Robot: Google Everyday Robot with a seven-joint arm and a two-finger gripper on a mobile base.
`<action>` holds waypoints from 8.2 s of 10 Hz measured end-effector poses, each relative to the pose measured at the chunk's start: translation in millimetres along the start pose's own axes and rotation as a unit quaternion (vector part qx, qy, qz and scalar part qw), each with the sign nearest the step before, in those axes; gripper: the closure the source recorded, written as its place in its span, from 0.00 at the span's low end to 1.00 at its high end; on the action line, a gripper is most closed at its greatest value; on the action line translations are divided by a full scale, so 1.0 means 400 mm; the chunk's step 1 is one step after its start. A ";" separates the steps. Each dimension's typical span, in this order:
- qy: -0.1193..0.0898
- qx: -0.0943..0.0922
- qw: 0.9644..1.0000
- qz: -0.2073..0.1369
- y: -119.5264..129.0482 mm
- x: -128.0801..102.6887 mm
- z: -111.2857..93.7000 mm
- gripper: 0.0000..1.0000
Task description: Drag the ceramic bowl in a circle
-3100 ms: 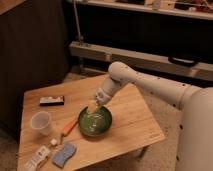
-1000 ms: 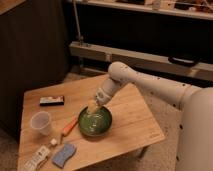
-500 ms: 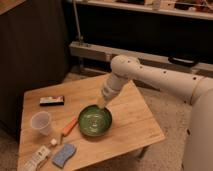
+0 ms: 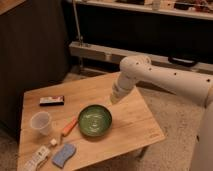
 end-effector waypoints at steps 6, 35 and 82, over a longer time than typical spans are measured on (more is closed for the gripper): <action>0.013 -0.032 0.999 -0.020 -0.018 -0.008 0.138 0.22; 0.071 -0.061 0.994 -0.049 0.009 -0.037 0.257 1.00; 0.118 -0.081 0.988 -0.051 0.093 0.283 0.240 1.00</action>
